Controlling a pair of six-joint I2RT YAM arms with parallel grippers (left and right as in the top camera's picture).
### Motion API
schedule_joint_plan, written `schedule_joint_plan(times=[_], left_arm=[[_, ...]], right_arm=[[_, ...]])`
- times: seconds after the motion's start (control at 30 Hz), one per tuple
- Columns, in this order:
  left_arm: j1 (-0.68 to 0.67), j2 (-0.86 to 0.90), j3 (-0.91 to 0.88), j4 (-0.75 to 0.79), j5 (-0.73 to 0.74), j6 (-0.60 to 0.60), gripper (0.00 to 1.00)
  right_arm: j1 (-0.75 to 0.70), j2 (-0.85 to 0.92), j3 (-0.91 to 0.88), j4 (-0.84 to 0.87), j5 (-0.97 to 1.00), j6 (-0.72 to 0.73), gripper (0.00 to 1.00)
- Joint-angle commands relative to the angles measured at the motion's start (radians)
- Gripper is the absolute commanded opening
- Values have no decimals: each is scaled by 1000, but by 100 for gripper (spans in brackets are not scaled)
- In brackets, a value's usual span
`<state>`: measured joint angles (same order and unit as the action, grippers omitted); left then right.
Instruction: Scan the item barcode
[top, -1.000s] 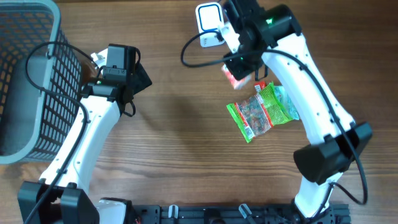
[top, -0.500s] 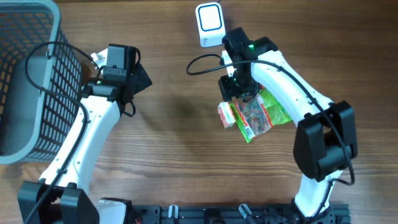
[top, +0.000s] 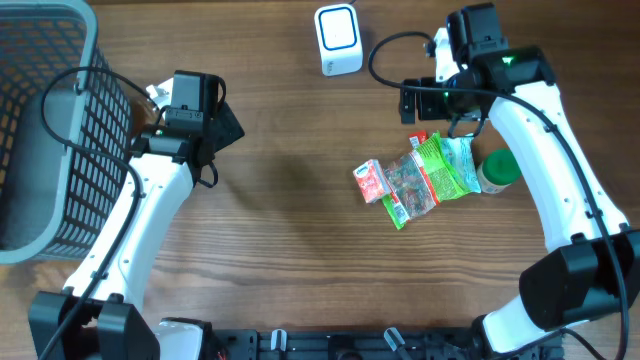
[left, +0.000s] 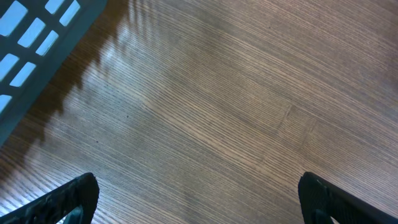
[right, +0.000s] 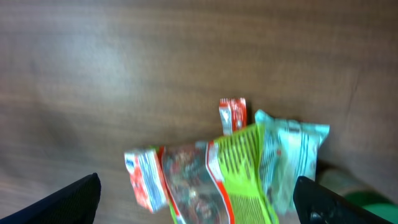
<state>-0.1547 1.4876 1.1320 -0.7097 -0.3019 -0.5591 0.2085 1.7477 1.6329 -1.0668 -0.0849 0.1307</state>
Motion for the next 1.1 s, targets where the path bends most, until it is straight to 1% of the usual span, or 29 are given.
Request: schedule_joint_plan(times=[0.0, 0.13, 0.5, 0.63, 0.93, 1.07], left_arm=[[4, 0, -2, 3, -2, 2, 100], [4, 0, -2, 3, -2, 2, 100], [4, 0, -2, 3, -2, 2, 100], [4, 0, -2, 2, -2, 2, 100], [4, 0, -2, 3, -2, 2, 100], [4, 0, -2, 3, -2, 2, 100]], right_arm=[[3, 0, 10, 55, 10, 3, 100], [3, 0, 10, 121, 10, 2, 100], [3, -13, 10, 135, 10, 2, 100], [4, -128, 10, 135, 10, 3, 100], [4, -562, 10, 134, 10, 2, 100], [4, -714, 10, 131, 10, 2, 99]])
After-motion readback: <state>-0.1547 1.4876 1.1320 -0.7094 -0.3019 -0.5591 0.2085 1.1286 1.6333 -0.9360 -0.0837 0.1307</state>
